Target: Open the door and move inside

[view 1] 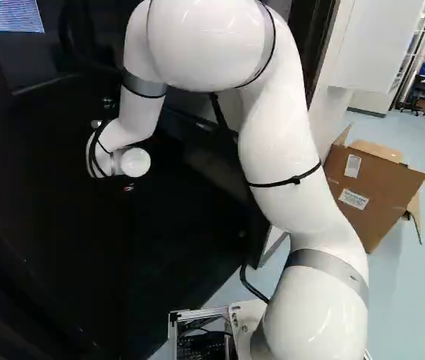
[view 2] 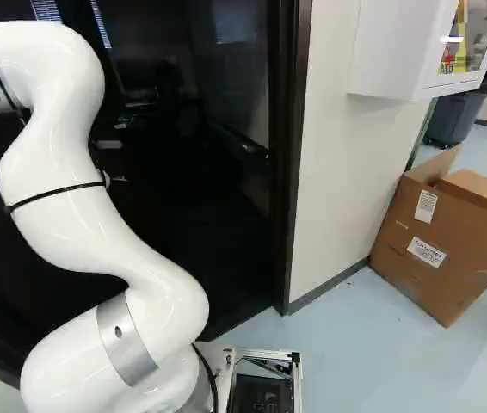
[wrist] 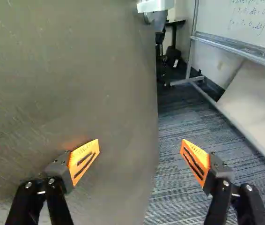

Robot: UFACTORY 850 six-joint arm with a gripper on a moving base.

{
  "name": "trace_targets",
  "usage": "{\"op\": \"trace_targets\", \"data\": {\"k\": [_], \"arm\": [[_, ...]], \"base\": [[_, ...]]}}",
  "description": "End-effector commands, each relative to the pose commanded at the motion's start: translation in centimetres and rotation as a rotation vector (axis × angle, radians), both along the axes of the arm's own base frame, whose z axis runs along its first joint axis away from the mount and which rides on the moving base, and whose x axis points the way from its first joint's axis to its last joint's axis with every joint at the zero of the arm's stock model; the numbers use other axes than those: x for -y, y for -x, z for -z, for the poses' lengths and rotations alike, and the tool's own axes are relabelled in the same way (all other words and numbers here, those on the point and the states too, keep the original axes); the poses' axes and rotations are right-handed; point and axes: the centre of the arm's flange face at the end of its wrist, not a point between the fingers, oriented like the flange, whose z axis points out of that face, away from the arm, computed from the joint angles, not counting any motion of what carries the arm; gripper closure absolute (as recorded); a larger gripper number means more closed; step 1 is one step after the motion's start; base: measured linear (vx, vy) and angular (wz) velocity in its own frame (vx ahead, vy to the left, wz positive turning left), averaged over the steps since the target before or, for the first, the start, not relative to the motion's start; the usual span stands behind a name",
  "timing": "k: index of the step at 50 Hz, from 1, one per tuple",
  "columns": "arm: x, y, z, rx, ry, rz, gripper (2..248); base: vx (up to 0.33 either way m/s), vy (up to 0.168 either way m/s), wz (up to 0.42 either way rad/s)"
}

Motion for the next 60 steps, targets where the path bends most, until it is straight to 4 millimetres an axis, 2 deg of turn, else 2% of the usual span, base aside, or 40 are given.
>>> {"op": "trace_targets", "data": {"k": [26,60], "arm": [[-4.2,-0.3,0.6,0.001,-0.036,-0.003,3],[-10.5,0.8,1.1,0.055,-0.033,-0.145,3]], "base": [[0.0,0.0,0.0],[0.0,0.0,0.0]]}}
